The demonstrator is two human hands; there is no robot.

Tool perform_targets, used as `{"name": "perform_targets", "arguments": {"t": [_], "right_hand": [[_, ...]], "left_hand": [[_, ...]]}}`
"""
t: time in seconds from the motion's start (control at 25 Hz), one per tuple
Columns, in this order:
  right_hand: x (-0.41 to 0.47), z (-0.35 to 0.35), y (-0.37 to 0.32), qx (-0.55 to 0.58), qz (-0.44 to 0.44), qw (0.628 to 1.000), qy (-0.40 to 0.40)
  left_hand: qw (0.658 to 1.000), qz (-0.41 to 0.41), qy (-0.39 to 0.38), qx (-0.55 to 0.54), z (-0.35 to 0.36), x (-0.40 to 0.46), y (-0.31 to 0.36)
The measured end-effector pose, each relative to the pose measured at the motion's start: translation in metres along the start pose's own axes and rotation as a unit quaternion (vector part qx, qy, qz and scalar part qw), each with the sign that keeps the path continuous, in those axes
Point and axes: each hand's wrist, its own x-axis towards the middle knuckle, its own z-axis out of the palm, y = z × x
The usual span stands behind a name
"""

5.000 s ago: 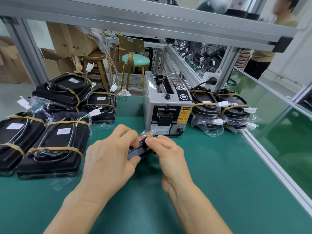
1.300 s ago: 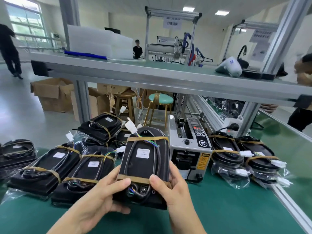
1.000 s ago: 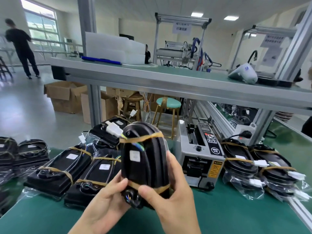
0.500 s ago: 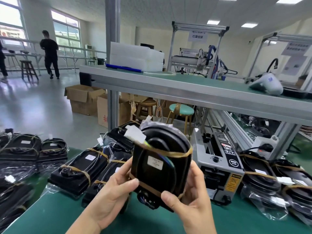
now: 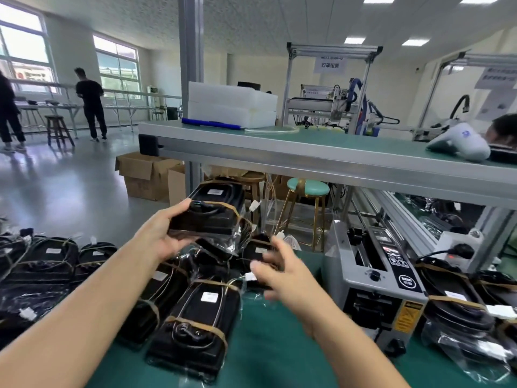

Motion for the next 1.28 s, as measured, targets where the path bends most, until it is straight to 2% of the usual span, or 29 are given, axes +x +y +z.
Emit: {"name": "perform_targets", "arguments": {"t": [0.2,0.4,0.52,0.68,0.76,1.08,1.28], "right_hand": [[-0.039,-0.02,0.076,0.02,0.094,0.995,0.042],[-0.059,-0.033,0.11,0.038,0.139,0.985,0.097],[-0.061,-0.037,0.112,0.038,0.15,0.981,0.118],[-0.063,-0.034,0.113,0.016,0.145,0.981,0.125],[-0.063,-0.03,0.115,0.012,0.142,0.982,0.124],[-0.065,-0.031,0.124,0.025,0.131,0.985,0.105],[-0.065,-0.032,0.121,-0.02,0.142,0.985,0.093]], "left_hand": [[0.998,-0.017,0.044,0.041,-0.002,0.045,0.006],[0.995,-0.031,0.068,0.069,0.003,0.07,-0.004],[0.991,-0.027,0.096,0.09,0.001,0.075,-0.008],[0.966,-0.017,0.138,0.216,-0.009,0.071,-0.006],[0.96,-0.013,0.141,0.241,-0.012,0.068,-0.006],[0.978,-0.027,0.101,0.182,0.006,0.067,-0.001],[0.962,-0.022,0.109,0.25,-0.002,0.062,-0.019]]}}
